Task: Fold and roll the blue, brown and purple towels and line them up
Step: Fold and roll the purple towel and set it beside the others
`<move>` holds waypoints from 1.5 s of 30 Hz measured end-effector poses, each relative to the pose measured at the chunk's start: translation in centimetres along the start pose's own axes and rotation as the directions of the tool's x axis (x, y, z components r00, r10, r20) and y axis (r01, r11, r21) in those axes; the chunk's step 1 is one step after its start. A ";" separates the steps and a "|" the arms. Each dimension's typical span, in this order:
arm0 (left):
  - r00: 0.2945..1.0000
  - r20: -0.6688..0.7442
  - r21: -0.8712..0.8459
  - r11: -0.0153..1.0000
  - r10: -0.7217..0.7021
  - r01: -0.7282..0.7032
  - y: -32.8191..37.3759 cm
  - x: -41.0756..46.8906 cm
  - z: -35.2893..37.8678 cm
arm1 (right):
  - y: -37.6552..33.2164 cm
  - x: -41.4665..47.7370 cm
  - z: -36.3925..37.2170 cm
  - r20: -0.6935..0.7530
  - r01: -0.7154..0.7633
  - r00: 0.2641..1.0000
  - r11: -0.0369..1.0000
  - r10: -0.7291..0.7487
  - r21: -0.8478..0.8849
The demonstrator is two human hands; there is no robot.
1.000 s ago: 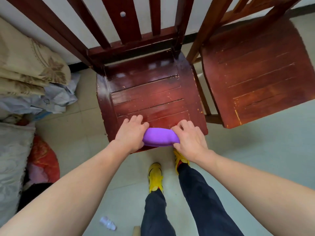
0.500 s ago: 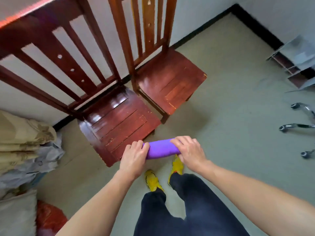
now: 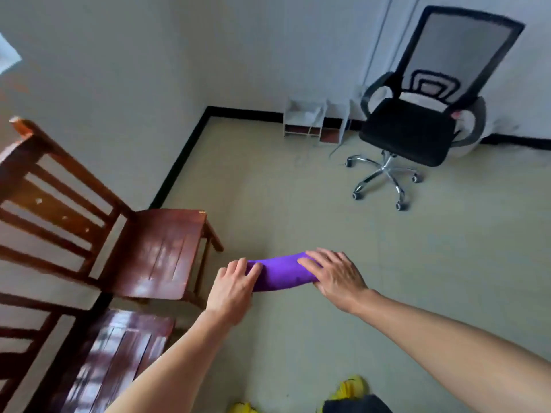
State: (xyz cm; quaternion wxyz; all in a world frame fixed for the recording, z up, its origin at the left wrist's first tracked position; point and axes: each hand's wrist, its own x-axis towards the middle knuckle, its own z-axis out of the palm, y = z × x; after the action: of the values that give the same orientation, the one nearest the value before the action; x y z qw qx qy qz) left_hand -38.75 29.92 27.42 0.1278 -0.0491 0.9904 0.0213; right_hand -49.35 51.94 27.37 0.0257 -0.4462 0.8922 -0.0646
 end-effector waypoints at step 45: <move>0.091 -0.070 0.316 0.109 0.993 -0.943 106.7 46.2 -22.9 | 78.0 -57.6 -24.7 -0.445 -0.978 0.209 0.183 0.871 -0.100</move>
State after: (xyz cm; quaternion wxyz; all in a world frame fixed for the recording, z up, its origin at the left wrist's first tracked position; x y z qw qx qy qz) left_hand -99.89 130.55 40.89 -0.0479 0.6277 0.7770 -0.0008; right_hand -79.17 146.57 40.34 -0.1530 0.2135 0.9626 0.0663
